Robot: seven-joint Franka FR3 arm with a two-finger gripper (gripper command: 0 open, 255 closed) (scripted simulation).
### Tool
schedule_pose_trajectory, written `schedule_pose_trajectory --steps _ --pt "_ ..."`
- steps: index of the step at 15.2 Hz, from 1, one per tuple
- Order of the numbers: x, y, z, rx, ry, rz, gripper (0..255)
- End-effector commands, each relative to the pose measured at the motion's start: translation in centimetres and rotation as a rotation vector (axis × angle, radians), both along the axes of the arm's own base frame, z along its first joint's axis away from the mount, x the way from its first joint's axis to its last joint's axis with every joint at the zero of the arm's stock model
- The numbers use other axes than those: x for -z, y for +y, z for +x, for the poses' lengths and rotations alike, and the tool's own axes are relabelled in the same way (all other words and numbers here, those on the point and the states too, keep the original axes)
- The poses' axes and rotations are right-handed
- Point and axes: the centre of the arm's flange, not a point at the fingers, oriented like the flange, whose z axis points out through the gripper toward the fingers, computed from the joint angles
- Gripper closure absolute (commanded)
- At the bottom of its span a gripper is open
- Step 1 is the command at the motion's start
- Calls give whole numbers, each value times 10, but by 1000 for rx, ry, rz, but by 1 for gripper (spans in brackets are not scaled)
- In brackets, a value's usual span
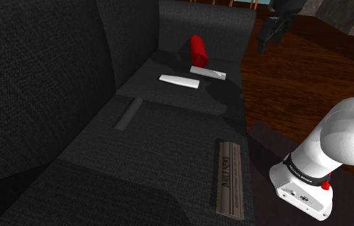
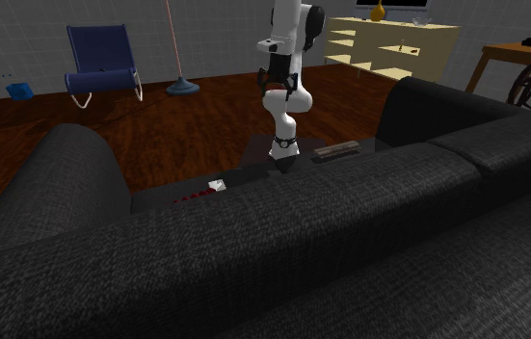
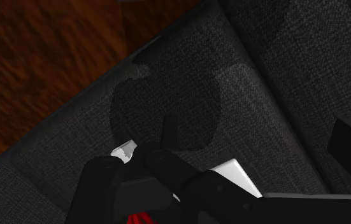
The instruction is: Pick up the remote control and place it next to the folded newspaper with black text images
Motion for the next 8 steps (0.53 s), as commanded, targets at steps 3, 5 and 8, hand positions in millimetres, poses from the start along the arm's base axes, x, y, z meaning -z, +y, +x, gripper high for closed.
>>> schedule_pose_trajectory --steps 3,5,8 --pt "14 -16 17 -30 1 9 0" --pt "28 -32 34 -59 3 18 0" --pt "49 -54 61 -104 5 31 0"
